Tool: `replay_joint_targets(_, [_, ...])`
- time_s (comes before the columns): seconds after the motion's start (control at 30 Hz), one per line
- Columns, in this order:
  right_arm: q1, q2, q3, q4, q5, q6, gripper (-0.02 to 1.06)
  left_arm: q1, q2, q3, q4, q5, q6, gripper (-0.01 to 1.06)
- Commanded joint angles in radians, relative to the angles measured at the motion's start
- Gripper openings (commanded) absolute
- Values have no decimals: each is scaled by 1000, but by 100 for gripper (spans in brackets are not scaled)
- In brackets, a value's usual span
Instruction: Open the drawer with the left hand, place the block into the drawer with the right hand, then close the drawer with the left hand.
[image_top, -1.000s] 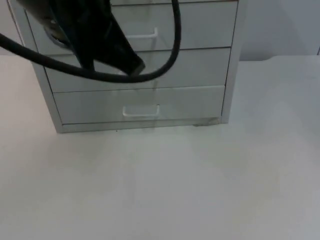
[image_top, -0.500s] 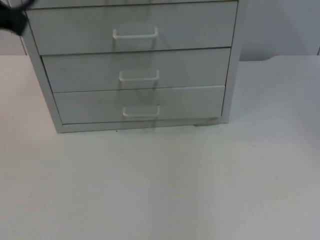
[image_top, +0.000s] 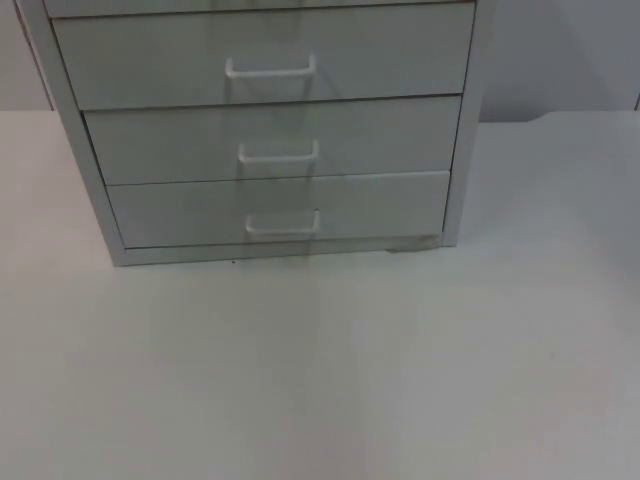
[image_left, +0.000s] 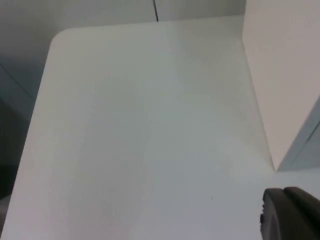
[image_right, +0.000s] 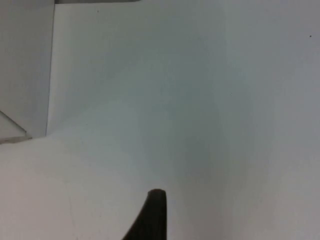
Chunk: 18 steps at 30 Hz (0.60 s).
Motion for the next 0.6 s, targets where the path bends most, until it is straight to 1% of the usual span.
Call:
replay_joint_targets(0.0, [-2,-9,1,2,-22,-19,83,22,-27,5,-66,8,40,0])
replay_joint_targets(0.07, [-1,-9,1,5,-22,-24,83,22,-39,5,-82,11,50,0])
replay_joint_targets(0.13, [23,-14,1,6,-22,-46,83,22,-65,5,-88,19,51,0])
replay_joint_targets(0.23, [92,-38,1,6,-21,-72,83,22,-113,5,-104,57,56,0])
replay_joint_targets(0.27, [92,-38,1,6,-21,-72,83,22,-113,5,-104,57,56,0])
replay_joint_targets(0.4, [202,-109,1,-8,-21,-100,83,22,-208,5,-113,66,66,0])
replay_joint_targets(0.43, [202,-109,1,-8,-21,-100,83,22,-208,5,-113,66,66,0])
replay_joint_targets(0.57, [270,-207,1,-8,-21,-105,83,22,-312,20,-131,85,75,0])
